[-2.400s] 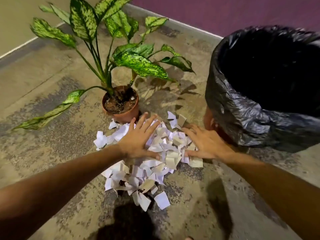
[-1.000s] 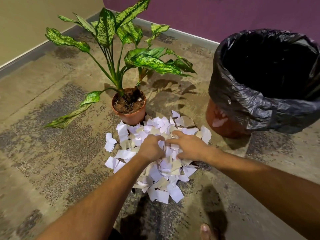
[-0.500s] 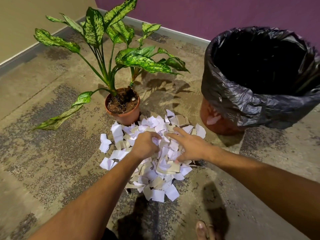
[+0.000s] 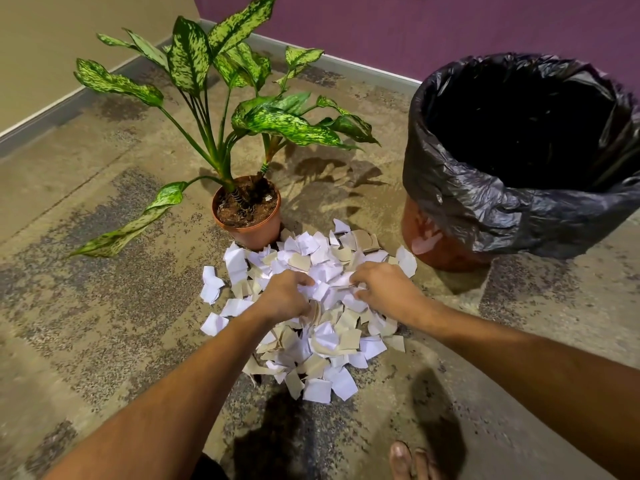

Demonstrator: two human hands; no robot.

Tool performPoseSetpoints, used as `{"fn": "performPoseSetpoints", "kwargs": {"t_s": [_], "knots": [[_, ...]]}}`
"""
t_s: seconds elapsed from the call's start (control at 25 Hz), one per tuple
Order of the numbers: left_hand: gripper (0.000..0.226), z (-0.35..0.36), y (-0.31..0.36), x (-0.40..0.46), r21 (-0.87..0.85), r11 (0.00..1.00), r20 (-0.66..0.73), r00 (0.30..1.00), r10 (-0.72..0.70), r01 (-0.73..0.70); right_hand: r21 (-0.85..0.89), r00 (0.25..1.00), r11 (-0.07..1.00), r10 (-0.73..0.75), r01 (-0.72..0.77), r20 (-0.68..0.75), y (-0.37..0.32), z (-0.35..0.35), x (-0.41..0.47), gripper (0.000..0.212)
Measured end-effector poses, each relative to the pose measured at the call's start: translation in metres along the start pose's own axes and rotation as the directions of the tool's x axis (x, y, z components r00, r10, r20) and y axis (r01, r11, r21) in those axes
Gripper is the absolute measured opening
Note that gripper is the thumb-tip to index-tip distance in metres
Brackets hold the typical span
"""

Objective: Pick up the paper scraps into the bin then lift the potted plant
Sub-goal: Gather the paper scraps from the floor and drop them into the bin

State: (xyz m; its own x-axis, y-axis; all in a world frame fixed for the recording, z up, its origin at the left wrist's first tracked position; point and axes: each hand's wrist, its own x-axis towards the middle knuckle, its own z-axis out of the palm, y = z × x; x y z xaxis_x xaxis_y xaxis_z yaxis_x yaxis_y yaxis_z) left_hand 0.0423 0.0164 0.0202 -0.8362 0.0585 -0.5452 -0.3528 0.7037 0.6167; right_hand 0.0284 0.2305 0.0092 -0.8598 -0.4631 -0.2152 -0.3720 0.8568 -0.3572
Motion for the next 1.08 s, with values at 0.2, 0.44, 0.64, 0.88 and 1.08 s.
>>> {"fn": "performPoseSetpoints", "kwargs": {"t_s": [0.2, 0.44, 0.64, 0.88, 1.08], "knots": [[0.039, -0.004, 0.009, 0.005, 0.152, 0.988, -0.09, 0.996, 0.003, 0.01, -0.069, 1.0, 0.997, 0.018, -0.018, -0.007, 0.001, -0.007, -0.007, 0.025], [0.043, -0.014, 0.024, 0.006, 0.252, 0.967, -0.245, 0.965, 0.095, -0.031, 0.049, 0.98, 0.997, 0.074, -0.066, -0.186, -0.004, -0.03, -0.01, 0.019], [0.037, -0.015, 0.042, 0.003, 0.248, 0.964, -0.356, 0.916, 0.184, -0.097, 0.152, 0.953, 0.983, 0.145, -0.107, -0.266, -0.009, -0.048, -0.012, 0.024], [0.025, -0.018, 0.066, -0.004, 0.157, 0.964, -0.486, 0.833, 0.264, -0.214, 0.245, 0.888, 0.968, 0.159, -0.054, -0.432, -0.016, -0.064, -0.018, 0.018], [0.021, -0.033, 0.097, -0.016, 0.122, 0.942, -0.609, 0.726, 0.321, -0.313, 0.214, 0.806, 0.974, 0.07, 0.071, -0.588, -0.038, -0.095, -0.016, 0.007]]}}
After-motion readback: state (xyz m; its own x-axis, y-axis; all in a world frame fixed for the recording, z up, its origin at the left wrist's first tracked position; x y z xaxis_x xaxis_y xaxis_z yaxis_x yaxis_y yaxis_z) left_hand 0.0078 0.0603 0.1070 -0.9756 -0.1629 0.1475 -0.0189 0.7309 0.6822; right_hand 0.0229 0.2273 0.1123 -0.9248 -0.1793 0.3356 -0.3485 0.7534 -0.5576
